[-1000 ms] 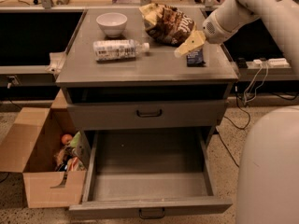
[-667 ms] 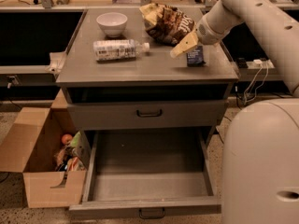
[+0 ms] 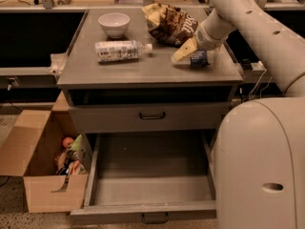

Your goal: Place rxbar blueberry into middle drawer

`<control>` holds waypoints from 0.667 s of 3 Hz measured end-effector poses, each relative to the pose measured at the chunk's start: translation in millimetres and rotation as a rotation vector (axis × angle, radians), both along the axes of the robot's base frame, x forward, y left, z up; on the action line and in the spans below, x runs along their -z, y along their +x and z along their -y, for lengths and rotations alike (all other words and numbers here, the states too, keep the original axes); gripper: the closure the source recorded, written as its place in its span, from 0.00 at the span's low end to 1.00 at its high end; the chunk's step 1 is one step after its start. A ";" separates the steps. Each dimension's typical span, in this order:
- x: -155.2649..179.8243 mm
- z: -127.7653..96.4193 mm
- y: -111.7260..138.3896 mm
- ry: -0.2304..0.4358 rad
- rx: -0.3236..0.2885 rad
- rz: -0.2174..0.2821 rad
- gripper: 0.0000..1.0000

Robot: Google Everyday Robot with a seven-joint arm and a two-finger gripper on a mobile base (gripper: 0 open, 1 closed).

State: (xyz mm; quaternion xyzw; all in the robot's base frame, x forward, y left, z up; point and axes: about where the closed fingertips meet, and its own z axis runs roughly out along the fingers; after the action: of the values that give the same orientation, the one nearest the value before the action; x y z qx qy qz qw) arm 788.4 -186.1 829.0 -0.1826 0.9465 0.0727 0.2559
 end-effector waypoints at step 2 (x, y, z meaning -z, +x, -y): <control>8.1 -4.3 5.3 0.008 0.017 -0.003 0.47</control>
Offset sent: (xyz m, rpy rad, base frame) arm 0.0061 0.0077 -0.0022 0.0154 -0.0128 -0.0248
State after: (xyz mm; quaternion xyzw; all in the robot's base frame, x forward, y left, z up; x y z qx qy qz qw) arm 793.7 -181.8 820.9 -0.1734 0.9482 0.0748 0.2556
